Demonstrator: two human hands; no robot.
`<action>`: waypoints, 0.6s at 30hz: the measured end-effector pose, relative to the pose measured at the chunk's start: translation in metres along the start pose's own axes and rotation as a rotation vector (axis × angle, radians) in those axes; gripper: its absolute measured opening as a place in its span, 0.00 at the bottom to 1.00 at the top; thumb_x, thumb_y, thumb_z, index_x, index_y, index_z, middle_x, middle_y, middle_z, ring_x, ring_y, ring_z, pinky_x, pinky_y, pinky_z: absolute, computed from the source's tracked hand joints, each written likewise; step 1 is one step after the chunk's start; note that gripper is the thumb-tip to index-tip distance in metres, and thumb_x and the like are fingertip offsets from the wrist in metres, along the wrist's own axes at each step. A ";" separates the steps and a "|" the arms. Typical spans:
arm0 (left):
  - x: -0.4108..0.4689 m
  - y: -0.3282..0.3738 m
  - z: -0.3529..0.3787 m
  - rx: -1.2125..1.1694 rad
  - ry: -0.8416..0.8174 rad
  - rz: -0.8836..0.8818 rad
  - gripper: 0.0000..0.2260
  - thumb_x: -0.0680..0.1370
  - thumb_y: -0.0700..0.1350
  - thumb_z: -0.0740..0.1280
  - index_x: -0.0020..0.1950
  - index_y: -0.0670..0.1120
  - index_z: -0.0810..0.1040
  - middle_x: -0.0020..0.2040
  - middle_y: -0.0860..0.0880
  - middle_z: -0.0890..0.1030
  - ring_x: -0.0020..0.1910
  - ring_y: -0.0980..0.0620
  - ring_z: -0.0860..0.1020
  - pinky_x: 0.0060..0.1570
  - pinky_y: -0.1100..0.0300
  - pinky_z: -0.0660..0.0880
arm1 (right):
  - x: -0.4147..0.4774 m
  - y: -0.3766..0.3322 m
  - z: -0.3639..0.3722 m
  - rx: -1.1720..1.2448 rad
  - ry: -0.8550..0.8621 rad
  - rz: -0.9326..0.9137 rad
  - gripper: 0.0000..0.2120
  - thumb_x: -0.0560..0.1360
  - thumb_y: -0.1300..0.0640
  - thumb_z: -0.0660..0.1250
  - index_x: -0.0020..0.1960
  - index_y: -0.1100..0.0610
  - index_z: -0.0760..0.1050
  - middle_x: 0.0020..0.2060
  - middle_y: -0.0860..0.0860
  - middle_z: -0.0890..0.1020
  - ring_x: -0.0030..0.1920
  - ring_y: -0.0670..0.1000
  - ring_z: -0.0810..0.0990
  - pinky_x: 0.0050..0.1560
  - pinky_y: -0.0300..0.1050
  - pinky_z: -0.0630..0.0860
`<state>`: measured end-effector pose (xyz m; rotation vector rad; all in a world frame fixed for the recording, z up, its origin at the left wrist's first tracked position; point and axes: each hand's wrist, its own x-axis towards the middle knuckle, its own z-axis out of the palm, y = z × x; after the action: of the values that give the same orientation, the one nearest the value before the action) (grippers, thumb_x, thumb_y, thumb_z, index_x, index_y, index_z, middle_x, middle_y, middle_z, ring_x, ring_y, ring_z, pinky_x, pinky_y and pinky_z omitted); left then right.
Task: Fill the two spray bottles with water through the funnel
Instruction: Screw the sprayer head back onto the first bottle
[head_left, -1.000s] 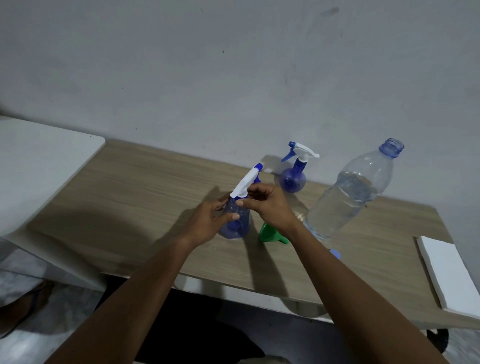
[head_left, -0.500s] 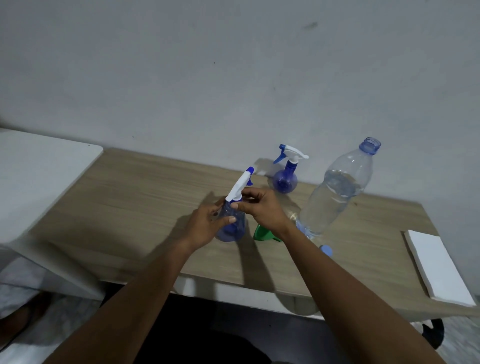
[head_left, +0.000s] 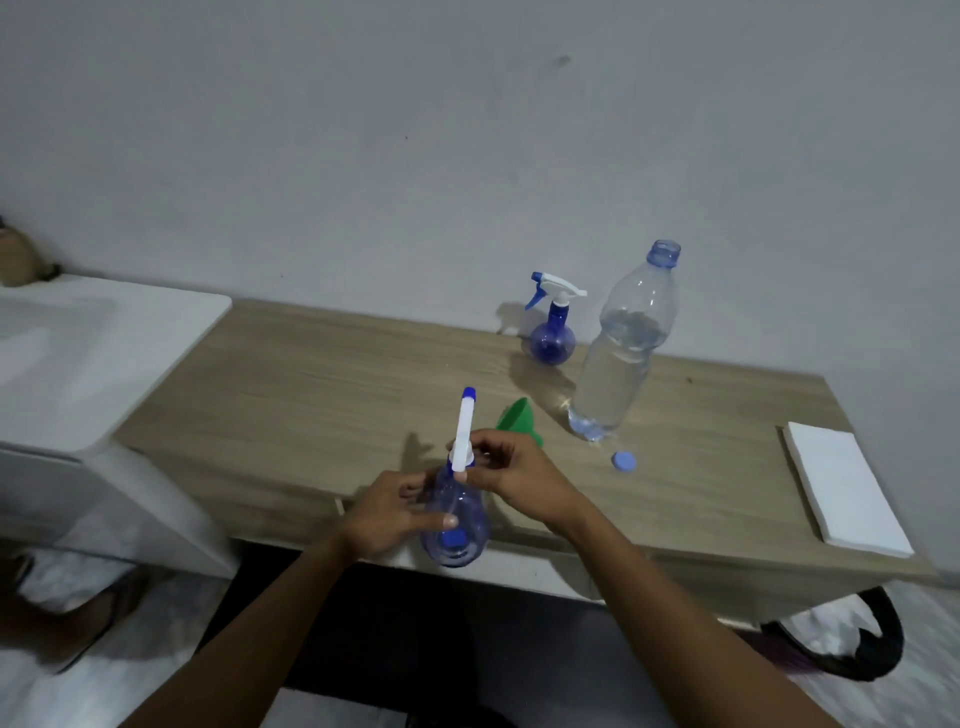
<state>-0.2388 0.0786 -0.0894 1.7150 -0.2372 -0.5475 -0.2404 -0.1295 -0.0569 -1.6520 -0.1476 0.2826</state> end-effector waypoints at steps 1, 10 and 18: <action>-0.009 -0.002 0.008 0.014 -0.017 -0.013 0.19 0.70 0.35 0.78 0.60 0.45 0.82 0.53 0.49 0.87 0.56 0.49 0.84 0.57 0.59 0.79 | -0.011 0.005 0.004 0.013 0.026 0.012 0.12 0.72 0.71 0.76 0.53 0.65 0.80 0.45 0.53 0.84 0.45 0.48 0.83 0.53 0.46 0.80; -0.066 -0.027 0.058 0.024 0.035 -0.053 0.15 0.71 0.36 0.77 0.57 0.44 0.84 0.53 0.44 0.87 0.56 0.44 0.84 0.60 0.51 0.79 | -0.074 0.041 0.020 0.042 0.117 0.085 0.32 0.67 0.59 0.83 0.65 0.48 0.71 0.62 0.46 0.77 0.46 0.50 0.84 0.48 0.43 0.83; -0.069 -0.011 0.059 -0.022 -0.001 -0.083 0.16 0.75 0.36 0.74 0.62 0.39 0.81 0.56 0.44 0.86 0.57 0.49 0.84 0.54 0.62 0.79 | -0.067 0.024 0.016 0.025 0.065 0.102 0.27 0.72 0.54 0.79 0.68 0.49 0.74 0.61 0.42 0.80 0.49 0.43 0.84 0.51 0.40 0.81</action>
<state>-0.3281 0.0603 -0.0917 1.7090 -0.1605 -0.6102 -0.3104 -0.1341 -0.0758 -1.6443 -0.0103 0.3062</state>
